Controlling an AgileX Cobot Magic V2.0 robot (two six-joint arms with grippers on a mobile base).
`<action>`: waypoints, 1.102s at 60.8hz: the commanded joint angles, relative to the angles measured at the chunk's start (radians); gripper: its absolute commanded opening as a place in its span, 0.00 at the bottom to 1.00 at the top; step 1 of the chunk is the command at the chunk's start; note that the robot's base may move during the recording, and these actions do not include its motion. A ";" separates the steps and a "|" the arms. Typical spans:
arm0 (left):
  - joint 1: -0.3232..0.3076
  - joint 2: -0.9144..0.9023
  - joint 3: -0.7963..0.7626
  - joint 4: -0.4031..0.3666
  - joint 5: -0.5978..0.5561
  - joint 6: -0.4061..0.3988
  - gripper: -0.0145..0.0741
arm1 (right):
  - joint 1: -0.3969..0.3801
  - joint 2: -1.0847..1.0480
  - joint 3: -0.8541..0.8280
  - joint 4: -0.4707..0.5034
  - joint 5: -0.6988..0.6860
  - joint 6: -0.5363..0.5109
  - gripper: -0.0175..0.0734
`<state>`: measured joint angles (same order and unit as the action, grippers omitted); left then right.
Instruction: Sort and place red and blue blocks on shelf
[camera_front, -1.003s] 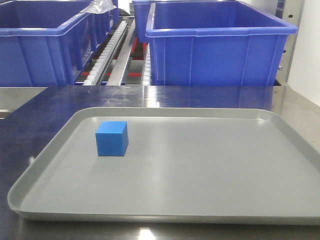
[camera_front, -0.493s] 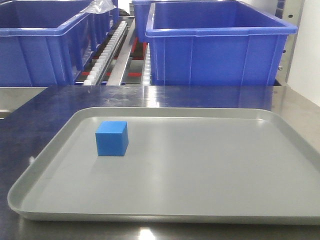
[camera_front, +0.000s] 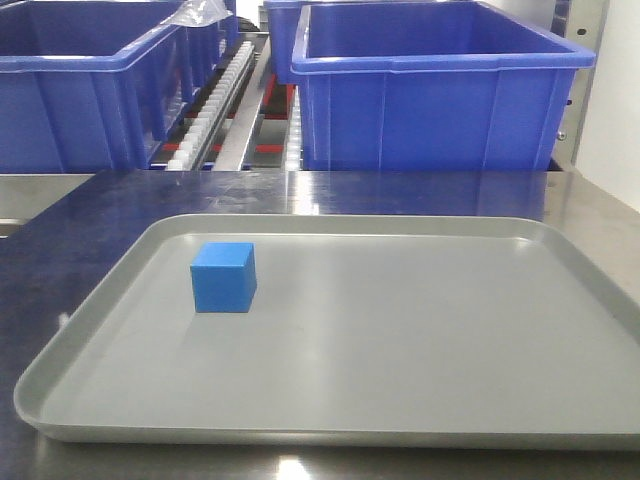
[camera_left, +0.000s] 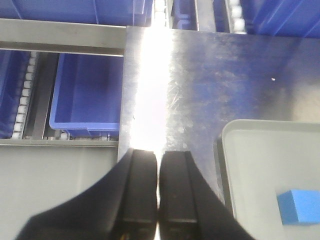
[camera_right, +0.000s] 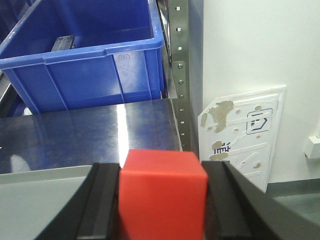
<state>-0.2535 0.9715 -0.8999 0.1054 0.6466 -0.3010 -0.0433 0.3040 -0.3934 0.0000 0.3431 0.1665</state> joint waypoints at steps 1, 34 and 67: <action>-0.009 -0.001 -0.047 0.006 -0.048 -0.003 0.30 | -0.005 0.009 -0.028 -0.018 -0.091 -0.001 0.25; -0.009 0.029 -0.047 -0.012 -0.039 -0.003 0.30 | -0.005 0.009 -0.028 -0.018 -0.091 -0.001 0.25; -0.106 0.294 -0.047 -0.318 -0.045 0.120 0.79 | -0.005 0.009 -0.028 -0.018 -0.091 -0.001 0.25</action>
<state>-0.3158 1.2458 -0.9083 -0.1794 0.6741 -0.1910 -0.0433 0.3040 -0.3934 0.0000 0.3431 0.1665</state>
